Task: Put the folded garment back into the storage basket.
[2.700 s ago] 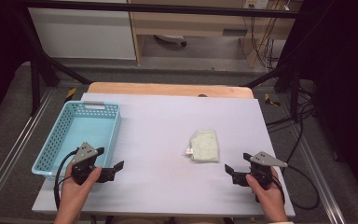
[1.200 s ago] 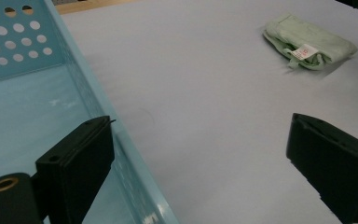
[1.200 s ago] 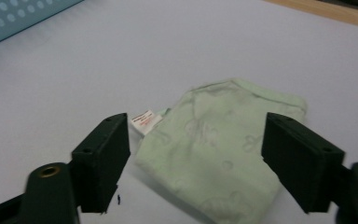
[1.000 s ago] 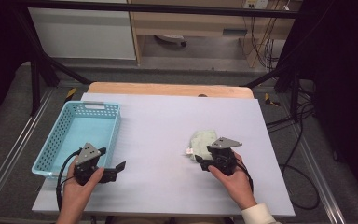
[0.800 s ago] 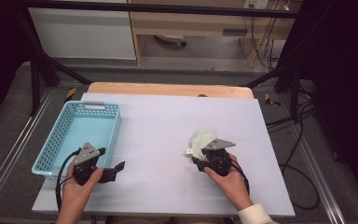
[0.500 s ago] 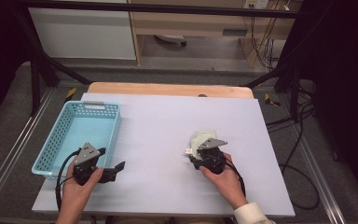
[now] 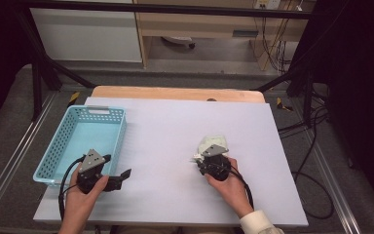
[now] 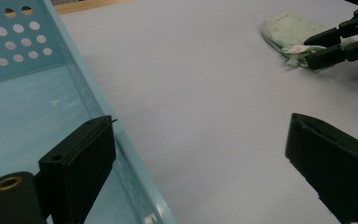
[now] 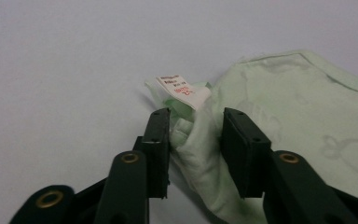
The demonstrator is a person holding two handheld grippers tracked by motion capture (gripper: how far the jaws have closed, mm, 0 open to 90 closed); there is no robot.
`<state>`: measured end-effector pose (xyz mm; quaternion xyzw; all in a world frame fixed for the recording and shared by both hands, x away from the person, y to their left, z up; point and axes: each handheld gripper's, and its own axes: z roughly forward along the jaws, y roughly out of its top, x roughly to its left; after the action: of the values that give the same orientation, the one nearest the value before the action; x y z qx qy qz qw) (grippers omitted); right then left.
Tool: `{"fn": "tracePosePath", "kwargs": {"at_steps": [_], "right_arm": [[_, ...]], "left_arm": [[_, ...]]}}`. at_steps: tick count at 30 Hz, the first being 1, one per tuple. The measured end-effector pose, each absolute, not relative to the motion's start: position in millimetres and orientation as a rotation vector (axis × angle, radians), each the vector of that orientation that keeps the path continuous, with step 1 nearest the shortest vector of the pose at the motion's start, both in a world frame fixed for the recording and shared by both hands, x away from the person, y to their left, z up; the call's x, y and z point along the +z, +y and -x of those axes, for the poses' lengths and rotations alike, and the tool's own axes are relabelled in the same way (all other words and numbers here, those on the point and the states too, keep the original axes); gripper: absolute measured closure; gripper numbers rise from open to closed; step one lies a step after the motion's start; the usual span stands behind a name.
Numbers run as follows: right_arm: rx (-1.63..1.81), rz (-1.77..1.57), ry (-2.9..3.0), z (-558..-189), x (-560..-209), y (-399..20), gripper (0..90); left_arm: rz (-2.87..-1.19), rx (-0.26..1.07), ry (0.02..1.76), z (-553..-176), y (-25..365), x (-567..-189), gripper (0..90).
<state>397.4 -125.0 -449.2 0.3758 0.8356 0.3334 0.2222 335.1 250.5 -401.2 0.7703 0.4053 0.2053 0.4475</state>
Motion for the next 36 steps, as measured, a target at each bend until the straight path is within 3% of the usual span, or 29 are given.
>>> {"fn": "tracePosePath", "kwargs": {"at_steps": [4, 9, 36], "right_arm": [[0.934, -1.033, 2.297, -396, -447, -126, 70.2], [0.929, -1.034, 2.294, -394, -446, -125, 72.0], [1.009, -1.014, 2.391, -365, -442, -101, 72.0]], "left_arm": [[-1.905, 0.509, 1.005, -335, 251, -401, 8.0], [-1.905, 0.509, 1.003, -335, 251, -401, 8.1], [-1.909, 0.509, 1.004, -335, 250, -401, 8.1]]}}
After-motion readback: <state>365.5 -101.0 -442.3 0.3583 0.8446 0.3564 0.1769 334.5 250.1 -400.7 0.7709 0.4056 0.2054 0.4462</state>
